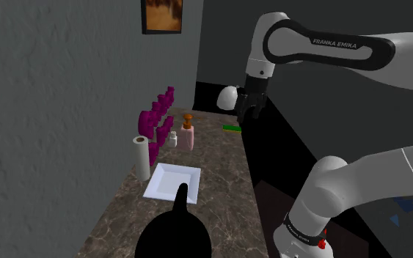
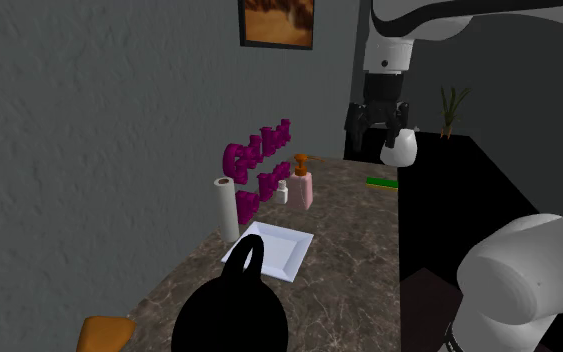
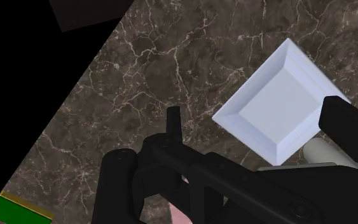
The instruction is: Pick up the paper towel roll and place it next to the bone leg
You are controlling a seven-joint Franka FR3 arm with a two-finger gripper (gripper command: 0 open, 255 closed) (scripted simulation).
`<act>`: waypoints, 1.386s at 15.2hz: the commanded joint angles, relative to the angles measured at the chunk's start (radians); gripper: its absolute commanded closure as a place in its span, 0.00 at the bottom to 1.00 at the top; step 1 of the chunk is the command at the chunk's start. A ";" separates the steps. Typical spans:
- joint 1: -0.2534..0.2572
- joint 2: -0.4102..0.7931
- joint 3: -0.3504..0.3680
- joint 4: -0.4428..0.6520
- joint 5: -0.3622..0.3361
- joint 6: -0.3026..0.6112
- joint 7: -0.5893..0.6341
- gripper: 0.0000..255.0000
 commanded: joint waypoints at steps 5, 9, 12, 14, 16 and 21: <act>0.016 0.124 0.051 0.041 0.042 0.074 0.067 0.00; 0.030 0.258 0.099 0.103 0.072 0.139 0.131 0.00; 0.038 0.364 0.131 0.162 0.086 0.180 0.178 0.00; 0.044 0.436 0.151 0.208 0.091 0.204 0.210 0.00; 0.050 0.510 0.170 0.259 0.093 0.224 0.241 0.00; 0.068 0.700 0.208 0.409 0.083 0.256 0.321 0.00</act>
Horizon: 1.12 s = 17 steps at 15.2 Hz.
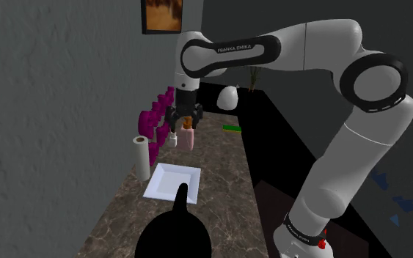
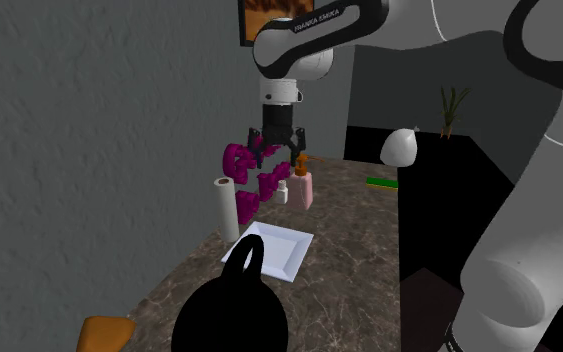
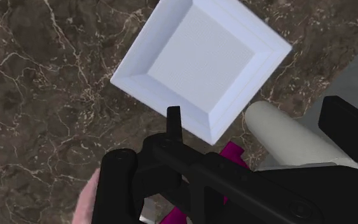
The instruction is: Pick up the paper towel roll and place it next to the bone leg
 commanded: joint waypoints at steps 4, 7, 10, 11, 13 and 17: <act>0.027 0.202 0.029 0.175 -0.023 0.019 0.081 0.00; 0.049 0.328 0.038 0.305 -0.042 0.010 0.126 0.00; 0.076 0.460 0.042 0.456 -0.062 -0.014 0.168 0.00; 0.087 0.506 0.043 0.513 -0.069 -0.026 0.181 0.00; 0.102 0.568 0.042 0.591 -0.077 -0.044 0.197 0.00; 0.103 0.567 0.042 0.537 -0.076 0.009 0.196 0.00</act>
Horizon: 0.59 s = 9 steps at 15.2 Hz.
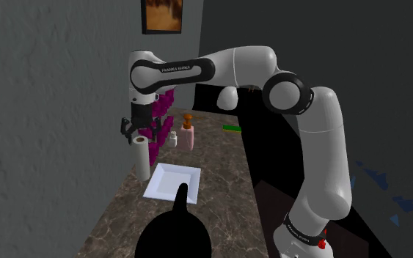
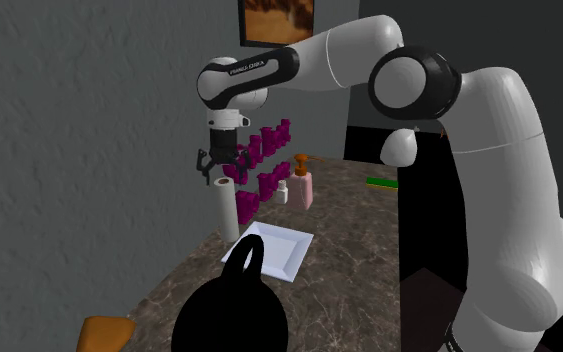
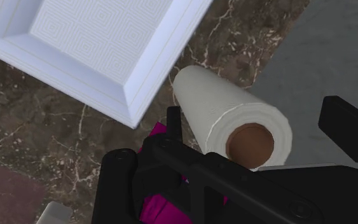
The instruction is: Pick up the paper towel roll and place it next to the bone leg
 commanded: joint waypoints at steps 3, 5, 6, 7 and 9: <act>0.003 0.006 0.000 -0.054 0.000 0.061 0.000 0.00; 0.003 0.006 0.000 -0.054 0.000 0.061 0.000 0.00; 0.003 0.006 0.000 -0.054 0.000 0.061 0.000 0.00; 0.003 0.006 0.000 -0.054 0.000 0.061 0.000 0.00; 0.003 0.006 0.000 -0.054 0.000 0.061 0.000 0.00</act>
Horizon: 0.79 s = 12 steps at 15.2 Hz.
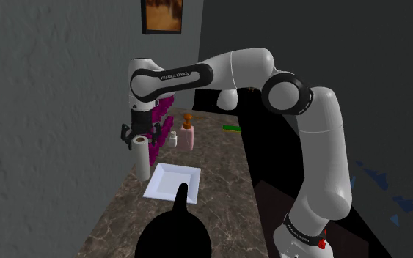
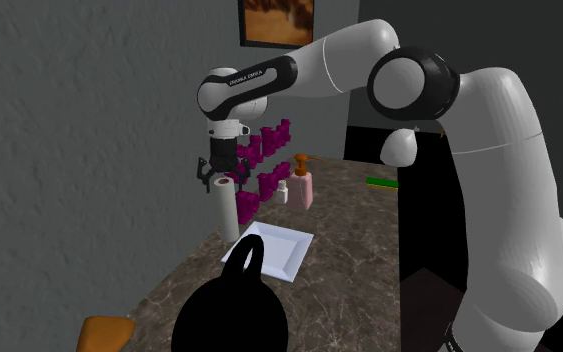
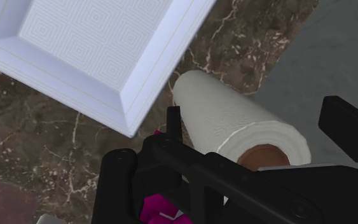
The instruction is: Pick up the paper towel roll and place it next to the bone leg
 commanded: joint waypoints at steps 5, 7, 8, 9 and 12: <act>0.000 0.000 0.000 0.000 0.000 0.000 0.000 1.00; 0.000 0.000 0.000 -0.001 0.000 0.000 0.000 1.00; 0.000 0.000 0.000 -0.001 0.000 0.000 0.000 1.00; 0.000 0.000 0.000 0.000 0.000 0.000 0.000 1.00; 0.000 0.000 0.000 0.000 0.000 0.000 0.000 1.00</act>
